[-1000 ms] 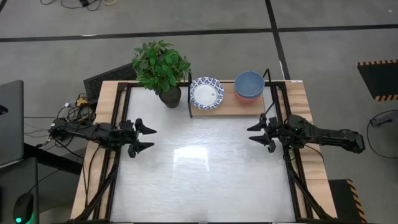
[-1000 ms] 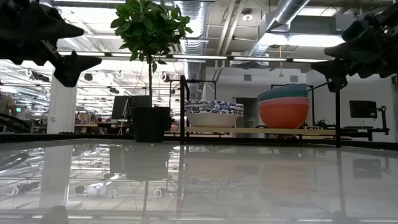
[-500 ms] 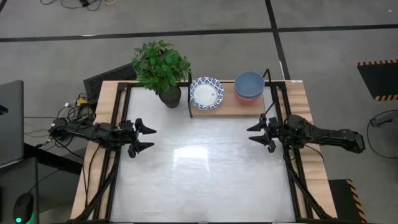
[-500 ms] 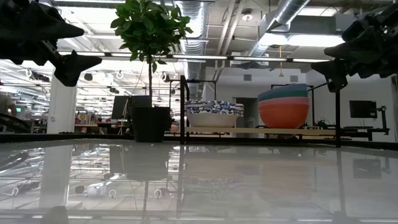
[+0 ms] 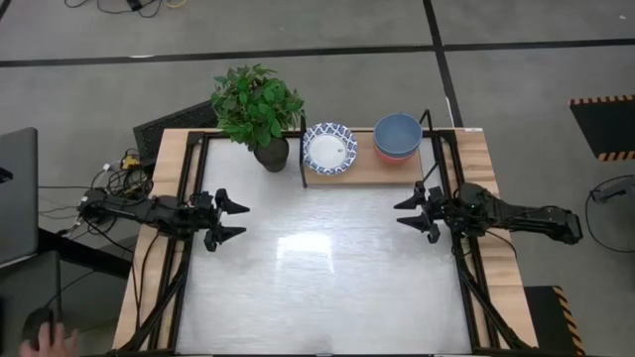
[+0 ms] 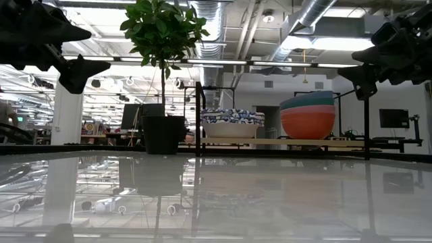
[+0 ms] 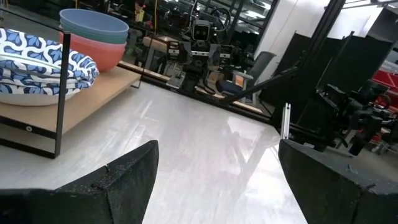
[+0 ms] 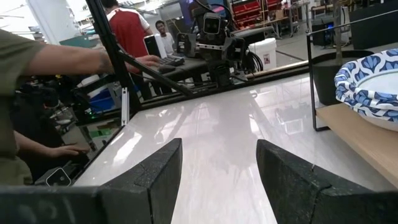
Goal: Place and stack bowls onto a shelf
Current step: Return to Home Position
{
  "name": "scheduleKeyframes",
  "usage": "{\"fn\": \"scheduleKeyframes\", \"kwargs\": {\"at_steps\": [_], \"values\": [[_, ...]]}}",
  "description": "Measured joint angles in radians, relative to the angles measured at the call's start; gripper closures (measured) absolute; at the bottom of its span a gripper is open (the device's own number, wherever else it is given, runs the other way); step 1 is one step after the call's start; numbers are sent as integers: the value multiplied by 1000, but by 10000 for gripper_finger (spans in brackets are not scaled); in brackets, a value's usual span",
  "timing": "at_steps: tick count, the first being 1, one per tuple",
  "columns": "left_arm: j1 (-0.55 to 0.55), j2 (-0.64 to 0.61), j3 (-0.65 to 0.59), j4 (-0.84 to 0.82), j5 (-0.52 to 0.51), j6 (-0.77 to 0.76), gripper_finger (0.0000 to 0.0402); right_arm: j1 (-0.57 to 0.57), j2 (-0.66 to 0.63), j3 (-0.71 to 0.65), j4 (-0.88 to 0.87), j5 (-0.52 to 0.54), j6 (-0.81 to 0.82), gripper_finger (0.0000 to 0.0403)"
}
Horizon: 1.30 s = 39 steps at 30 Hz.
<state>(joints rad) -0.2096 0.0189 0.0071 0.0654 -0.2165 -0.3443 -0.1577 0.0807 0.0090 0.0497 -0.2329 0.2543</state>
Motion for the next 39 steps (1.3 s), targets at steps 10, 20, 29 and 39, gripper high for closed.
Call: {"fn": "scheduleKeyframes", "kwargs": {"at_steps": [10, 20, 29, 39], "values": [[0, 0, 0, 0, -2, 49, 84, 0, 0, -1, 0, 0, 0, 172], [0, 1, 10, -32, -37, 186, 84, 0, 0, -1, 0, 0, 0, 172], [0, 0, 14, -43, -45, 187, 84, 0, 0, -1, -1, 0, 0, 172], [0, 1, 16, -47, -60, 192, 84, 0, 0, -1, 0, -1, 0, 172]]}}
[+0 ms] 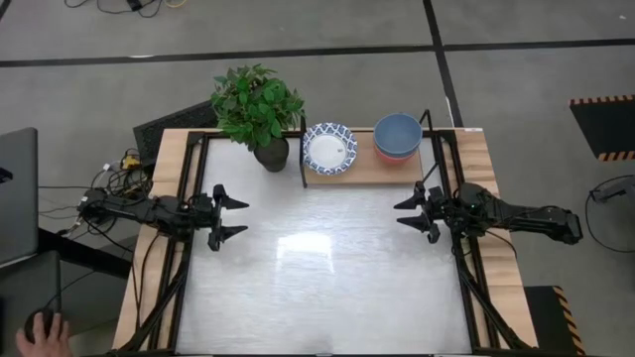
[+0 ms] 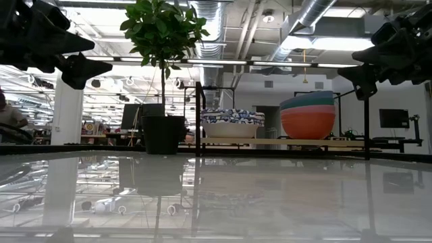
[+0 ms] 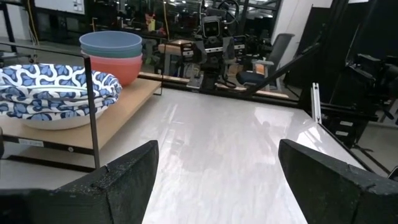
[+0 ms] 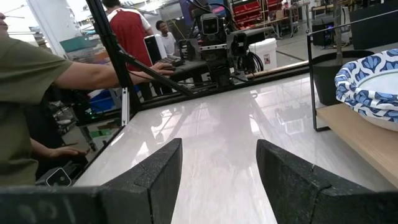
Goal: Place and stack bowls onto a shelf
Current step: Return to Home Position
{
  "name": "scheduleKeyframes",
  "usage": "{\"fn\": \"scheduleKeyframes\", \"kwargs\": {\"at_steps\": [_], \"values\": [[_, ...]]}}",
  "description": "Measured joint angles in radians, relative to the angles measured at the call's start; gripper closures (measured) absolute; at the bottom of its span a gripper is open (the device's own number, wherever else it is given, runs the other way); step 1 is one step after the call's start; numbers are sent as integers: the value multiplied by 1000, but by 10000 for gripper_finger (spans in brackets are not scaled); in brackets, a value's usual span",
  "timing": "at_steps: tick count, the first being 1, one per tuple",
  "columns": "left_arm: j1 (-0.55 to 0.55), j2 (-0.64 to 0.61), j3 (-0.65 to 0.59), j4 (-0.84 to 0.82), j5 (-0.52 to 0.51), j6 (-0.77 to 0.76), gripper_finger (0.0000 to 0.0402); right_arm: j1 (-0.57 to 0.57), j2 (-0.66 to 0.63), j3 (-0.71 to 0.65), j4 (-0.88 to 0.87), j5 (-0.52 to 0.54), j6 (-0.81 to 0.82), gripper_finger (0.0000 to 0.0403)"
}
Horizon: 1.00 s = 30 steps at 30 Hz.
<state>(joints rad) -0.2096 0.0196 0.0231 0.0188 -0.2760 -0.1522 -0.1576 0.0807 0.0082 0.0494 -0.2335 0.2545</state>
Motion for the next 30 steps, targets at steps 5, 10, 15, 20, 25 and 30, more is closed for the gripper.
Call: {"fn": "scheduleKeyframes", "kwargs": {"at_steps": [5, 10, 15, 20, 25, 30], "values": [[0, 0, 0, -1, 0, 8, 84, 0, 0, 0, 0, 0, 0, 172], [0, 0, 1, -1, 0, 10, 84, 0, 0, 0, 0, 0, 0, 172], [0, 0, 1, -1, 0, 10, 84, 0, 0, 0, 0, 0, 0, 172], [0, 0, 1, -1, 0, 10, 84, 0, 0, 0, 0, 0, 0, 172], [0, 0, 1, -1, 0, 11, 84, 0, 0, 0, 0, 0, 0, 172], [0, 0, 2, -1, 0, 11, 84, 0, 0, 0, 0, 0, 0, 172]]}}
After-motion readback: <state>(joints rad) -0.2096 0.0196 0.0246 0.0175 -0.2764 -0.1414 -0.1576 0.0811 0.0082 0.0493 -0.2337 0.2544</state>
